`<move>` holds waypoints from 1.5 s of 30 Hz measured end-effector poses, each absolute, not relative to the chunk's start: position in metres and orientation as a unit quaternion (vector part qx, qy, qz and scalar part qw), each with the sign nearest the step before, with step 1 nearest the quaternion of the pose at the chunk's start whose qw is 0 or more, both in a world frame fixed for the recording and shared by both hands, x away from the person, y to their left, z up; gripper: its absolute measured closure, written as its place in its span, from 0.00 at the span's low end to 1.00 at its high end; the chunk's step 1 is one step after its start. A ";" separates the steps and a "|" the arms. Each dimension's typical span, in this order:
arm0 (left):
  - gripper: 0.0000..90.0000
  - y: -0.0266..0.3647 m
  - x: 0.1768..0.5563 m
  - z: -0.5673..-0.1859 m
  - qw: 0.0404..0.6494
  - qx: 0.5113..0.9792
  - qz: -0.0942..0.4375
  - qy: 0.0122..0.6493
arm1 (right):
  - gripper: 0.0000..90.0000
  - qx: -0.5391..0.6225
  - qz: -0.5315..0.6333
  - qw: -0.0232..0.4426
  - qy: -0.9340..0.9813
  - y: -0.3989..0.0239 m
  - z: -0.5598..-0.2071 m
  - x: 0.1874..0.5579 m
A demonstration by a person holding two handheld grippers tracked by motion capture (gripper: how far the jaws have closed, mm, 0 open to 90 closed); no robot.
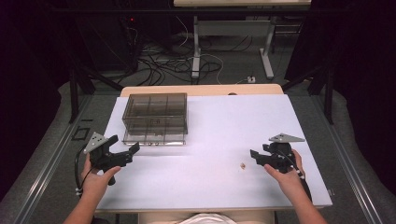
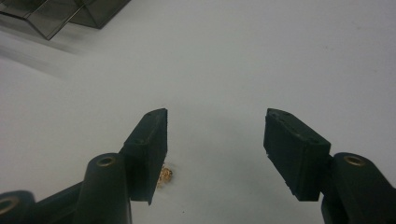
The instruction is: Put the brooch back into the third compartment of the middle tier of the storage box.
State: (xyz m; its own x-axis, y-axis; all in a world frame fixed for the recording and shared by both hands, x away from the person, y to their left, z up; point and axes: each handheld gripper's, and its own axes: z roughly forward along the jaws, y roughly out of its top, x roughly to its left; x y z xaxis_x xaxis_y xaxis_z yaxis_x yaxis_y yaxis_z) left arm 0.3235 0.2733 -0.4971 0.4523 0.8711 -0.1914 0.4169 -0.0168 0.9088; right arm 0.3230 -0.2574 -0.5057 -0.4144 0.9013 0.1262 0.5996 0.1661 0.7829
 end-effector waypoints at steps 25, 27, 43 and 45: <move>0.04 0.271 0.323 -0.498 0.509 0.682 0.224 0.475 | 0.55 0.536 0.347 0.090 0.764 -0.249 -0.496 0.337; 0.04 0.271 0.323 -0.498 0.510 0.682 0.223 0.474 | 0.57 0.539 0.341 0.086 0.766 -0.248 -0.497 0.339; 0.04 0.270 0.323 -0.498 0.509 0.683 0.223 0.473 | 0.67 0.548 0.303 0.055 0.777 -0.231 -0.494 0.353; 0.04 0.270 0.323 -0.498 0.509 0.684 0.223 0.473 | 0.68 0.552 0.300 0.052 0.776 -0.229 -0.494 0.355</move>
State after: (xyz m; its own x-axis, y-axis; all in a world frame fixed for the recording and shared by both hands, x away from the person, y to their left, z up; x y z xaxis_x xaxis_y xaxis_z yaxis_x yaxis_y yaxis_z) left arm 0.3233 0.2702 -0.4979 0.4526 0.8738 -0.1776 0.4207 -0.0336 0.9066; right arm 0.3546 -0.2290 -0.4940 -0.3857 0.8878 0.2512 0.8257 0.2107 0.5232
